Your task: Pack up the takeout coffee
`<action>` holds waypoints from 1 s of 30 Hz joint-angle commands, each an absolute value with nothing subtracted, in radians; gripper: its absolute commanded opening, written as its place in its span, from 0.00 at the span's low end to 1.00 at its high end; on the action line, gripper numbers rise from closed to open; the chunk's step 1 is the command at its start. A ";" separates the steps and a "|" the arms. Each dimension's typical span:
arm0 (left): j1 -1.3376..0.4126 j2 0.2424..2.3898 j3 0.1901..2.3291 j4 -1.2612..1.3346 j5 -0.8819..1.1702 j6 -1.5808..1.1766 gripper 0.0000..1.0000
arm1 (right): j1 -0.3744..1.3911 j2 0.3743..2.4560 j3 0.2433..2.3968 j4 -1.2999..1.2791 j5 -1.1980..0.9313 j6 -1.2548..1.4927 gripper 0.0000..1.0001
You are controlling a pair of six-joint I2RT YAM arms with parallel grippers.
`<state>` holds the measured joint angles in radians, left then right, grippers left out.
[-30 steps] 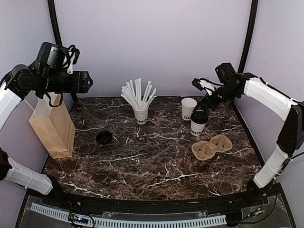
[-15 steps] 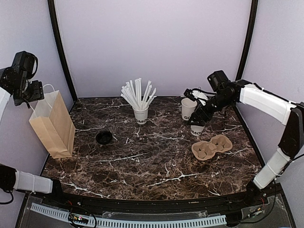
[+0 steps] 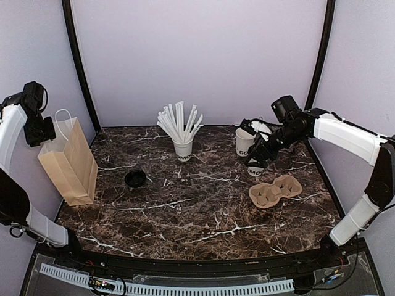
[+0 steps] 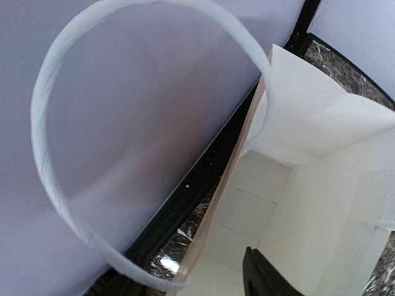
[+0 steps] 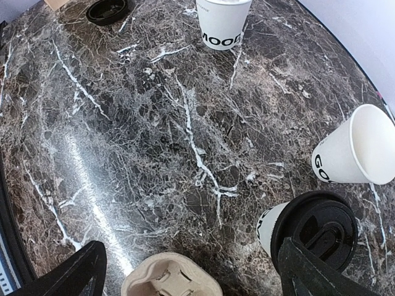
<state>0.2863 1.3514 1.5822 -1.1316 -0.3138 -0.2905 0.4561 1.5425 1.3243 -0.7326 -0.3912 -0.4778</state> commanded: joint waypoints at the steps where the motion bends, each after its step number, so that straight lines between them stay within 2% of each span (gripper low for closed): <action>1: 0.317 1.370 1.588 -1.088 -0.217 -0.262 0.47 | 0.460 1.529 1.311 -0.691 -0.410 -0.492 0.98; 4: 0.319 1.356 1.595 -1.083 -0.216 -0.249 0.24 | 0.459 1.534 1.303 -0.686 -0.411 -0.495 0.98; 9: 0.319 1.308 1.569 -1.067 -0.186 -0.223 0.00 | 0.459 1.555 1.304 -0.688 -0.416 -0.499 0.98; 19: 0.293 1.174 1.655 -1.017 -0.060 -0.200 0.00 | 0.458 1.568 1.331 -0.725 -0.406 -0.497 0.99; 25: 0.195 1.119 1.618 -0.907 0.315 -0.178 0.00 | 0.456 1.559 1.337 -0.740 -0.395 -0.493 0.99; 30: 0.108 1.086 1.611 -0.832 0.533 -0.167 0.00 | 0.448 1.575 1.359 -0.762 -0.405 -0.493 0.99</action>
<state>0.1619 1.1095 1.6203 -0.9276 0.2790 -0.1928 0.4553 1.5581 1.3148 -0.7433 -0.3985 -0.4923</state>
